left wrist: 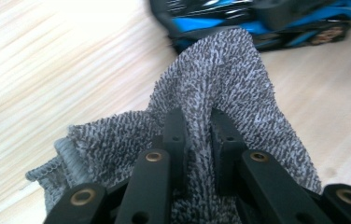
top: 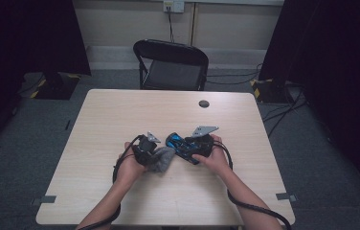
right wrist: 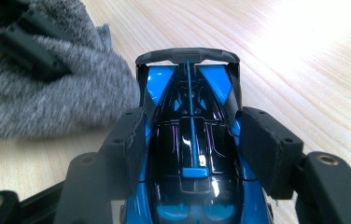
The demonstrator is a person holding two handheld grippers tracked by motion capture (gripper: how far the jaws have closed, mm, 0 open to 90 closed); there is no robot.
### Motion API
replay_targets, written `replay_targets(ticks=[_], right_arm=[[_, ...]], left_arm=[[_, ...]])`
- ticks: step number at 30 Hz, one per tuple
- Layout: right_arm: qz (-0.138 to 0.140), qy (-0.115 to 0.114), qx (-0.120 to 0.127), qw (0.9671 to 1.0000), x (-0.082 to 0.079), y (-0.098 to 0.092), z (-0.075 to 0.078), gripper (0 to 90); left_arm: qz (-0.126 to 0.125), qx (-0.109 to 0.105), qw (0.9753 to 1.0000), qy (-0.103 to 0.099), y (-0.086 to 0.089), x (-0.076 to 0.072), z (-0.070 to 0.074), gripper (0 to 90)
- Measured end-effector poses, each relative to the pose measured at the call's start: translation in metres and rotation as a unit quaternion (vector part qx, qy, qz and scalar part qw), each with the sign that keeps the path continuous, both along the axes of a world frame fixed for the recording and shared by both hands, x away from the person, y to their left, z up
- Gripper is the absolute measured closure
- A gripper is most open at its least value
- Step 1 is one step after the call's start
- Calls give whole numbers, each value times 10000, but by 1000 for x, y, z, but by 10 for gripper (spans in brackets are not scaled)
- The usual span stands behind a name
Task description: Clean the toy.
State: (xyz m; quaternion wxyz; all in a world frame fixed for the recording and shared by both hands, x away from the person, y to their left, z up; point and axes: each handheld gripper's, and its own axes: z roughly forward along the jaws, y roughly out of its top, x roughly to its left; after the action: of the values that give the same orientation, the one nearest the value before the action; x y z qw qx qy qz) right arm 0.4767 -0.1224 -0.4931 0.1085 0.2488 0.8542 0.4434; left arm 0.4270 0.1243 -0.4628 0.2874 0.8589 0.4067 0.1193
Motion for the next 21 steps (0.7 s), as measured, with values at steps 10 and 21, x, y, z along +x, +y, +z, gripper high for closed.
replay_targets(ticks=[10,21], right_arm=[[4,-2,-16,10000,0,0,0,421],[-1,16,10,10000,0,0,0,421]], left_arm=[[408,-43,9992,-34,23,9,3,792],[-155,-513,9985,64,13,-20,14,794]])
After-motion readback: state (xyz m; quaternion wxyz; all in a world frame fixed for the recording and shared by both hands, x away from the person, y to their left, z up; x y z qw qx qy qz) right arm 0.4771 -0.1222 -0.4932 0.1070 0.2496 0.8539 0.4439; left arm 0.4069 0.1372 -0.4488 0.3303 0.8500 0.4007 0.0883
